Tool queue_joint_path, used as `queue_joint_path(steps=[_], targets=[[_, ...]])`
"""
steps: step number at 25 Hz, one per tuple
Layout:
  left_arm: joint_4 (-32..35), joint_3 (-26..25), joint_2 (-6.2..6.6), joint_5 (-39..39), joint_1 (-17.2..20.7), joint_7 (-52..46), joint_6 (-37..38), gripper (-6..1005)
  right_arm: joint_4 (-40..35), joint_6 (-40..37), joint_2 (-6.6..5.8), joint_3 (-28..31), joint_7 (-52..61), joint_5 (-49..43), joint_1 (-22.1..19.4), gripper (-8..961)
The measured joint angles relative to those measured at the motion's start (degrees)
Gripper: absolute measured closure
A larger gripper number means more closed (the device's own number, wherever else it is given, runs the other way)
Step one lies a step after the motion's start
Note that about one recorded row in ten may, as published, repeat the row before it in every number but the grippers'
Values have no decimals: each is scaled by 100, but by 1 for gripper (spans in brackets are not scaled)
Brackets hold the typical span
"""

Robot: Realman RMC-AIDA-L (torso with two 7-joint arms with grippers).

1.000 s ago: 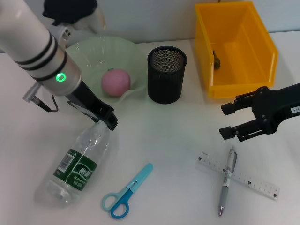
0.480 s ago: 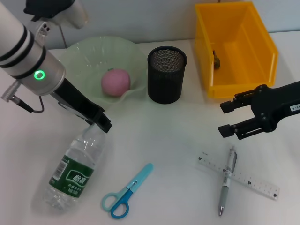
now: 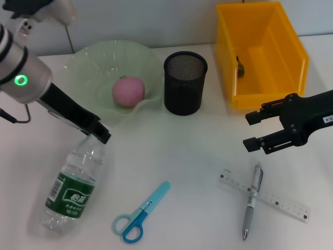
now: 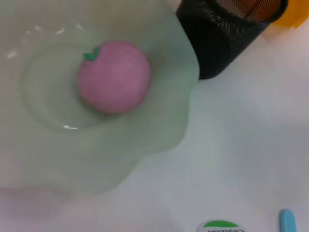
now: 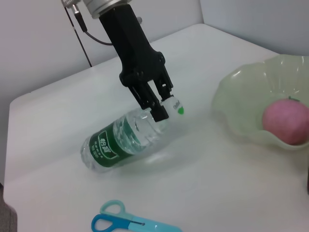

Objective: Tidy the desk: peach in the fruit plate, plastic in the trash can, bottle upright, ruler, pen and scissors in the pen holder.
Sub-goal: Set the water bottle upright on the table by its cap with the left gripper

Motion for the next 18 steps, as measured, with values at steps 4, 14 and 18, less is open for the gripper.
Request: queue_joint_path(steps=[4, 14, 18], targets=[[175, -161, 26, -1, 141, 51, 60, 565, 1, 4, 0, -17, -1, 0, 12, 193], [369, -668, 129, -33, 351, 318, 241, 565, -12, 4, 0, -20, -1, -3, 12, 192], [430, -1024, 175, -37, 376, 497, 311, 565, -23, 12, 0, -25, 21, -7, 22, 192]])
